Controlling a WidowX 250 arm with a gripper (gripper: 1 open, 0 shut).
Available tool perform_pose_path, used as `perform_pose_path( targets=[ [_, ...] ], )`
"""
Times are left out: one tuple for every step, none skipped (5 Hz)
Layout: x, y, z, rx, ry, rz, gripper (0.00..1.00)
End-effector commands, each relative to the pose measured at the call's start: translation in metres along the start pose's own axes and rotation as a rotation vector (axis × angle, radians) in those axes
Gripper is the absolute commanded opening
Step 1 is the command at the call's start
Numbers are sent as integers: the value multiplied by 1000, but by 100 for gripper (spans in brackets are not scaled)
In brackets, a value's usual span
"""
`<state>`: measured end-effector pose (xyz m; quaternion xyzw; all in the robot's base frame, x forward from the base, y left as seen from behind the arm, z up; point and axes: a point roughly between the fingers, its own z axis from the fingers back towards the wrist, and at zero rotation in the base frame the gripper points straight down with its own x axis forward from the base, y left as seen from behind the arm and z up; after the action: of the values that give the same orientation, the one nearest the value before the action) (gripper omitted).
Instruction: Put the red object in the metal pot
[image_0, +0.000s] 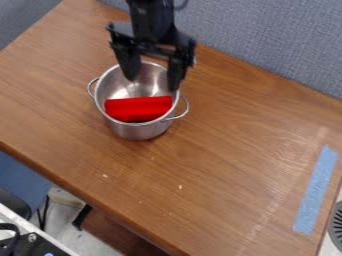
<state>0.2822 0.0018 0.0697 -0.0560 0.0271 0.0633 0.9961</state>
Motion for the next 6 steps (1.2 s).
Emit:
perform_pose_path(
  targets=[
    [-6, -43, -5, -7, -27, 70, 100],
    [-20, -61, -24, -25, -26, 172, 100],
    [-19, -31, 7, -15, -29, 95, 100],
    [-21, 8, 38, -26, -47, 32, 100],
    [-56, 19, 66, -31, -5, -120, 100],
    [-79, 17, 70, -24, 4, -281, 100]
  ],
)
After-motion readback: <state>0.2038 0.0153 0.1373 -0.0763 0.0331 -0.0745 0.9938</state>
